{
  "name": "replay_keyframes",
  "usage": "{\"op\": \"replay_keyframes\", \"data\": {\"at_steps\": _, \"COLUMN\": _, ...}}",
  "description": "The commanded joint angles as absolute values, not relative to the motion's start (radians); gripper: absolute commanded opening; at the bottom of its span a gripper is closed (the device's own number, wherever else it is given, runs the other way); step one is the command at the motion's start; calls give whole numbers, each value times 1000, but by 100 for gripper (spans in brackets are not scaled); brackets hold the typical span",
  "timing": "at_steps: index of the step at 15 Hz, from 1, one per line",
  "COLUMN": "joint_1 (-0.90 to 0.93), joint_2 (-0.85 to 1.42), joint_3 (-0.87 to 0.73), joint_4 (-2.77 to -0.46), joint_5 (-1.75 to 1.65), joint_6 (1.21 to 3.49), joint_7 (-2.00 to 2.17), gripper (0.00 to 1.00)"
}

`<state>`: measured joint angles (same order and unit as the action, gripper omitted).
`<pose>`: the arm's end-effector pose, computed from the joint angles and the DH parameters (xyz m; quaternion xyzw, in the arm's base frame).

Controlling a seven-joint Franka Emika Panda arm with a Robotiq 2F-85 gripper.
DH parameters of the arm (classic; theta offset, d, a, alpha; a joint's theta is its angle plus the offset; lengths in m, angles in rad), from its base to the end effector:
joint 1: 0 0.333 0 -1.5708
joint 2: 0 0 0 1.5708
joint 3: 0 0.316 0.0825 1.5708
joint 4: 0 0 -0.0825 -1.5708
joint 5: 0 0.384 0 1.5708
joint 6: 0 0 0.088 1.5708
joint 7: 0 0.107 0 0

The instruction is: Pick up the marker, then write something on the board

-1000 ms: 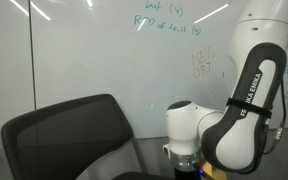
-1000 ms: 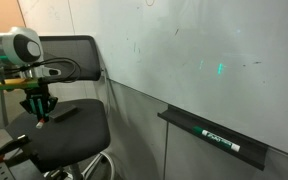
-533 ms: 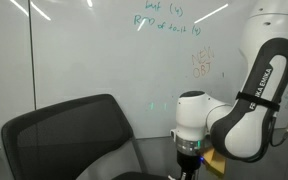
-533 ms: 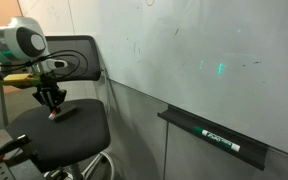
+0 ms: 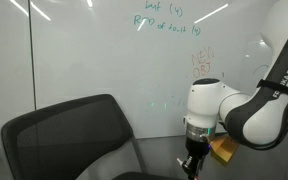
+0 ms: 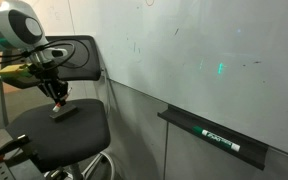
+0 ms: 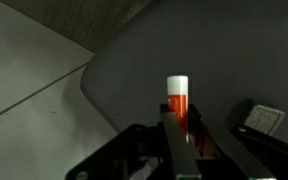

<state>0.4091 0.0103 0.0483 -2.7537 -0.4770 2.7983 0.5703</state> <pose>0.3411 0.1919 0.2158 0.9825 0.1659 0.0554 0.0641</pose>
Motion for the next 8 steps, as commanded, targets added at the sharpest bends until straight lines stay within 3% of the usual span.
{"op": "replay_keyframes", "data": {"at_steps": 1, "joint_1": 409, "joint_2": -85, "joint_3": 48, "joint_4": -2750, "joint_5": -505, "joint_6": 2714, "joint_7": 673, "gripper": 5}}
{"op": "replay_keyframes", "data": {"at_steps": 8, "joint_1": 221, "joint_2": -218, "joint_3": 169, "joint_4": -2743, "joint_5": -481, "joint_6": 2534, "joint_7": 647, "gripper": 5}}
